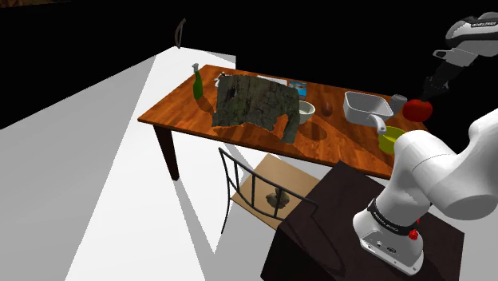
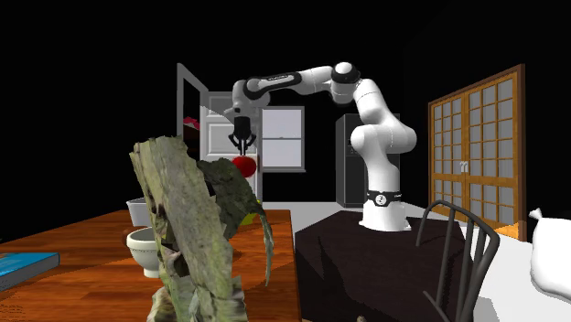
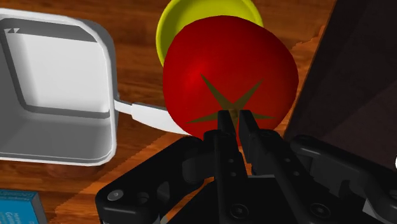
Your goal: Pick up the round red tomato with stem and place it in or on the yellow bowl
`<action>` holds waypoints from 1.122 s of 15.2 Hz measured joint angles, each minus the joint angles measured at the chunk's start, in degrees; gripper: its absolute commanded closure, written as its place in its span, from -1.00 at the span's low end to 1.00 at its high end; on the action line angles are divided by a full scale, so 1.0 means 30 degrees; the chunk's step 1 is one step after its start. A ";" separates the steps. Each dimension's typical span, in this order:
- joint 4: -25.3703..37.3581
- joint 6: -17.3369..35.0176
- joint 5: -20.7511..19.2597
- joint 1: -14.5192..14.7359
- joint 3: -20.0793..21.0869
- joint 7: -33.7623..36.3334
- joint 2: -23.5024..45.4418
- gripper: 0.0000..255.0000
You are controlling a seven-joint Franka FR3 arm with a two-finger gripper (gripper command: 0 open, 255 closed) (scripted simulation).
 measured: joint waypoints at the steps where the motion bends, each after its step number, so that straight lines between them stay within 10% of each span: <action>1: -0.0116 0.0189 -0.0105 0.0045 -0.0101 0.0014 -0.0116 1.00; 17: -0.2433 0.3437 -0.1639 0.0664 -0.1519 0.0701 -0.1605 1.00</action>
